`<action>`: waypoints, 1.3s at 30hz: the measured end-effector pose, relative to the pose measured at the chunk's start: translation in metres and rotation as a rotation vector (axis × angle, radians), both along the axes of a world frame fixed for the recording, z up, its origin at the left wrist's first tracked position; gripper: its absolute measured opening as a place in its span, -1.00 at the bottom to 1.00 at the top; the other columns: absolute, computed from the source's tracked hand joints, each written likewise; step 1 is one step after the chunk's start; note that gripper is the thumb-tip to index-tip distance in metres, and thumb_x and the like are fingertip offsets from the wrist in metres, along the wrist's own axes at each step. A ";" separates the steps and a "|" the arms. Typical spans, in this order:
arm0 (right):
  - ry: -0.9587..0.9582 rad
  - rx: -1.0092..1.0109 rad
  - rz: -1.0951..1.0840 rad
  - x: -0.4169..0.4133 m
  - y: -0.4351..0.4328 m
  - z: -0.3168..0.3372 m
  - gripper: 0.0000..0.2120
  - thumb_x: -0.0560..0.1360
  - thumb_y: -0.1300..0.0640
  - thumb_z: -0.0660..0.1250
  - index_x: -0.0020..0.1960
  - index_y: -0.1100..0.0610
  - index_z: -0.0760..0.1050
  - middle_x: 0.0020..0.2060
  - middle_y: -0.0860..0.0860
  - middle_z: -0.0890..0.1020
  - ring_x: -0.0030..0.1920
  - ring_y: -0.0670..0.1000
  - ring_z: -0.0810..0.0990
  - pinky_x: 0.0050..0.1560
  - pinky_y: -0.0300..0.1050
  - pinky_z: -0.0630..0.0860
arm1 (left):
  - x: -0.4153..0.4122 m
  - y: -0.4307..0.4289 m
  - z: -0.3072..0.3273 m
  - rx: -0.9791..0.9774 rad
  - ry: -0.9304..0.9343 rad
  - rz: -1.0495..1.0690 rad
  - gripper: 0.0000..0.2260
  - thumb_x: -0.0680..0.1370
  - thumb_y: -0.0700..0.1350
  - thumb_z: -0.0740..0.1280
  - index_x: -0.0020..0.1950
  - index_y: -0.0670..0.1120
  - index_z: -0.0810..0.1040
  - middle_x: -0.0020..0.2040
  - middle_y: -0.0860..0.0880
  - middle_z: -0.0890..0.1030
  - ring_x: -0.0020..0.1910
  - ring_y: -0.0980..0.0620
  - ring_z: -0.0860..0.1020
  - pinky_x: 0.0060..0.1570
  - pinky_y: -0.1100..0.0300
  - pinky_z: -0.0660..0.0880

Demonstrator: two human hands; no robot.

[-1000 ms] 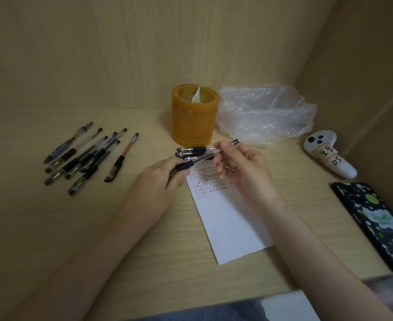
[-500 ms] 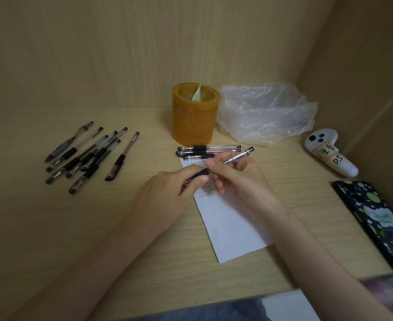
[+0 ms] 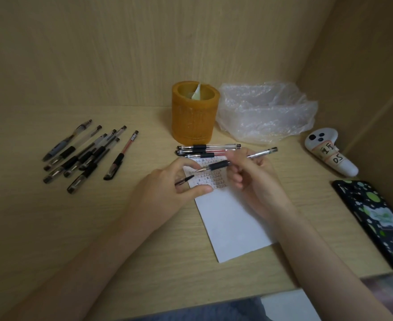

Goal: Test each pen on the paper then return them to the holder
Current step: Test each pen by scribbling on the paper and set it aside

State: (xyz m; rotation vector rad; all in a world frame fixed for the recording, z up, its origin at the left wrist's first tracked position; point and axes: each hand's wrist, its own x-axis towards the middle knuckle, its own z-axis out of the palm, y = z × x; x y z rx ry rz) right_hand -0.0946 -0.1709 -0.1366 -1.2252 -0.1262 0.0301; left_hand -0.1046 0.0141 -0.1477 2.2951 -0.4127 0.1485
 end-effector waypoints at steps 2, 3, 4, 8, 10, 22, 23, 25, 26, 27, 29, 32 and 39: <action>0.041 0.077 -0.056 0.002 -0.006 0.001 -0.83 0.45 0.24 0.35 -0.25 0.13 0.37 -0.51 -0.02 0.30 -0.53 -0.07 0.31 -0.54 -0.28 0.24 | 0.000 0.002 0.001 0.069 -0.010 0.054 -0.66 0.32 0.31 0.34 0.01 0.23 0.44 -0.56 0.09 0.33 -0.54 0.16 0.34 -0.46 0.26 0.21; 0.050 0.100 -0.074 0.002 -0.007 0.001 -0.93 0.48 0.24 0.29 -0.16 0.14 0.43 -0.51 -0.01 0.32 -0.53 -0.05 0.35 -0.54 -0.26 0.28 | 0.000 0.003 0.001 0.103 -0.006 0.064 -0.66 0.33 0.30 0.34 0.02 0.22 0.45 -0.55 0.11 0.32 -0.52 0.19 0.34 -0.44 0.27 0.22; 0.055 0.101 -0.095 0.003 -0.009 0.000 -0.92 0.53 0.24 0.24 -0.02 0.14 0.48 -0.51 0.02 0.37 -0.52 -0.01 0.43 -0.52 -0.23 0.32 | 0.000 0.002 0.001 0.132 0.004 0.062 -0.65 0.34 0.30 0.34 0.03 0.21 0.45 -0.52 0.14 0.33 -0.47 0.22 0.36 -0.40 0.28 0.26; 0.052 -0.082 -0.080 0.000 -0.006 0.000 -0.72 0.60 0.09 0.15 0.11 0.21 0.56 -0.29 0.23 0.68 -0.21 0.14 0.70 -0.50 -0.24 0.42 | -0.002 0.000 0.001 0.239 0.027 0.031 -0.58 0.34 0.32 0.33 0.12 0.19 0.47 -0.42 0.19 0.34 -0.26 0.19 0.44 -0.17 0.25 0.41; 0.057 -0.189 -0.126 -0.002 -0.002 -0.001 -0.66 0.54 0.02 0.27 -0.02 0.31 0.59 -0.28 0.23 0.69 -0.25 0.11 0.70 -0.53 -0.26 0.37 | -0.002 0.000 0.002 0.265 0.029 0.028 -0.57 0.33 0.33 0.33 0.12 0.19 0.47 -0.45 0.18 0.30 -0.33 0.19 0.39 -0.23 0.25 0.38; -0.064 -0.636 -0.370 -0.003 0.018 -0.015 -0.64 0.42 0.23 0.40 -0.49 0.18 0.36 -0.61 -0.12 0.34 -0.53 -0.16 0.30 -0.45 -0.33 0.25 | -0.001 -0.002 -0.001 0.284 0.008 0.041 -0.56 0.29 0.35 0.34 0.08 0.19 0.48 -0.49 0.18 0.30 -0.38 0.18 0.38 -0.19 0.23 0.46; -0.066 -0.642 -0.379 -0.003 0.018 -0.016 -0.66 0.42 0.25 0.38 -0.48 0.19 0.36 -0.60 -0.12 0.34 -0.52 -0.16 0.29 -0.44 -0.32 0.25 | -0.001 -0.001 -0.002 0.285 0.014 0.039 -0.56 0.29 0.35 0.34 0.09 0.19 0.48 -0.49 0.18 0.30 -0.39 0.20 0.37 -0.16 0.22 0.48; -0.064 -0.637 -0.393 -0.003 0.018 -0.018 -0.67 0.41 0.27 0.35 -0.48 0.18 0.33 -0.60 -0.12 0.32 -0.51 -0.16 0.28 -0.44 -0.32 0.24 | -0.001 -0.002 -0.002 0.283 0.023 0.039 -0.55 0.29 0.36 0.34 0.09 0.19 0.48 -0.50 0.18 0.29 -0.40 0.21 0.37 -0.08 0.17 0.52; -0.063 -0.635 -0.397 -0.004 0.018 -0.018 -0.67 0.40 0.28 0.35 -0.48 0.17 0.32 -0.60 -0.12 0.31 -0.51 -0.16 0.27 -0.44 -0.32 0.24 | -0.001 -0.002 -0.002 0.283 0.026 0.039 -0.55 0.29 0.36 0.34 0.09 0.19 0.48 -0.50 0.18 0.29 -0.40 0.21 0.37 -0.06 0.14 0.53; -0.067 -0.633 -0.399 -0.004 0.017 -0.018 -0.67 0.40 0.28 0.34 -0.48 0.16 0.31 -0.59 -0.12 0.31 -0.50 -0.16 0.26 -0.44 -0.32 0.23 | -0.001 -0.002 -0.001 0.285 0.027 0.039 -0.55 0.29 0.36 0.34 0.09 0.20 0.48 -0.50 0.17 0.29 -0.40 0.20 0.37 -0.05 0.14 0.53; -0.081 -0.632 -0.397 -0.004 0.018 -0.019 -0.66 0.41 0.29 0.34 -0.48 0.16 0.30 -0.59 -0.12 0.30 -0.50 -0.15 0.26 -0.44 -0.32 0.23 | -0.001 -0.002 0.000 0.287 0.031 0.035 -0.55 0.30 0.36 0.34 0.10 0.19 0.48 -0.50 0.17 0.28 -0.38 0.18 0.39 -0.05 0.13 0.53; -0.102 -0.636 -0.390 -0.004 0.018 -0.020 -0.64 0.41 0.29 0.34 -0.49 0.15 0.30 -0.61 -0.13 0.31 -0.51 -0.16 0.27 -0.44 -0.33 0.24 | -0.002 -0.002 0.000 0.295 0.035 0.022 -0.54 0.31 0.36 0.33 0.11 0.19 0.47 -0.49 0.18 0.29 -0.32 0.15 0.45 -0.04 0.12 0.54; -0.140 -0.654 -0.366 -0.004 0.018 -0.021 -0.63 0.44 0.28 0.35 -0.50 0.14 0.33 -0.63 -0.15 0.35 -0.52 -0.17 0.31 -0.42 -0.35 0.27 | -0.002 -0.002 0.003 0.306 0.038 0.016 -0.55 0.32 0.35 0.33 0.12 0.18 0.46 -0.48 0.17 0.30 -0.31 0.14 0.45 -0.09 0.14 0.53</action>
